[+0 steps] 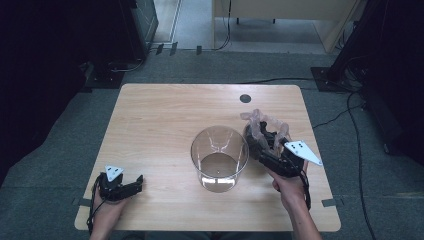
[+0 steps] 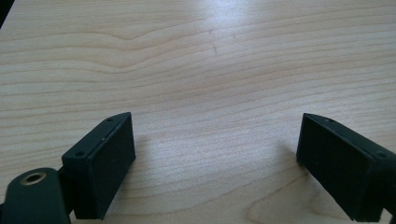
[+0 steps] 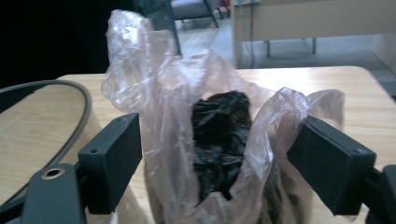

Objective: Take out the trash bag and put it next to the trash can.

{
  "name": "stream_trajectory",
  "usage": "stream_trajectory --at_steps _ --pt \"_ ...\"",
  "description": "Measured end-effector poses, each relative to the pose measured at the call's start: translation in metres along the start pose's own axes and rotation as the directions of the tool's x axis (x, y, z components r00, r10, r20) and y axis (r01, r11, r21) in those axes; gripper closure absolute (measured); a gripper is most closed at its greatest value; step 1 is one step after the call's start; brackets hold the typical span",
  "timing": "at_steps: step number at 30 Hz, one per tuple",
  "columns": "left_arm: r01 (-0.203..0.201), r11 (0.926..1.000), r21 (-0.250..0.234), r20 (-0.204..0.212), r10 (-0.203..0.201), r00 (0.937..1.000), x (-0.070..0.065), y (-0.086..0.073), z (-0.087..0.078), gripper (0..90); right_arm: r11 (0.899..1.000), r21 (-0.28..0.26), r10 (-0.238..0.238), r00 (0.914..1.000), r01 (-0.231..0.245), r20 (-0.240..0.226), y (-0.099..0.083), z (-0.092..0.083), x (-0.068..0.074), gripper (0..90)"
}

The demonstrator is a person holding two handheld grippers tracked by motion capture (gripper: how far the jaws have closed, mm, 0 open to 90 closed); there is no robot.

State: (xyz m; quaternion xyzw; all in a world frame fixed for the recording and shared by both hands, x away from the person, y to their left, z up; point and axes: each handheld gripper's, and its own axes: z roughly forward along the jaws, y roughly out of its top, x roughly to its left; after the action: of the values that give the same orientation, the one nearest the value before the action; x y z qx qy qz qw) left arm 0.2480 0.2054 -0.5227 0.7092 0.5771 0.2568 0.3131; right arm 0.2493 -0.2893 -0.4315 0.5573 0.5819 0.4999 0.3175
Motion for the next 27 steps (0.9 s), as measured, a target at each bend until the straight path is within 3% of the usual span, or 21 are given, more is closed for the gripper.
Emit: stream_trajectory --at_steps 7,27 --pt "0.0 1.0 0.0 0.0 0.0 1.0 0.0 0.0 0.0 11.0 1.0 -0.028 0.007 0.9997 -0.008 -0.022 0.001 -0.017 -0.01 14.7" --pt "-0.001 1.0 0.001 0.0 0.001 1.0 0.0 0.0 0.0 11.0 1.0 0.016 -0.006 0.9999 0.006 0.01 -0.025 -0.054 -0.046 14.1"
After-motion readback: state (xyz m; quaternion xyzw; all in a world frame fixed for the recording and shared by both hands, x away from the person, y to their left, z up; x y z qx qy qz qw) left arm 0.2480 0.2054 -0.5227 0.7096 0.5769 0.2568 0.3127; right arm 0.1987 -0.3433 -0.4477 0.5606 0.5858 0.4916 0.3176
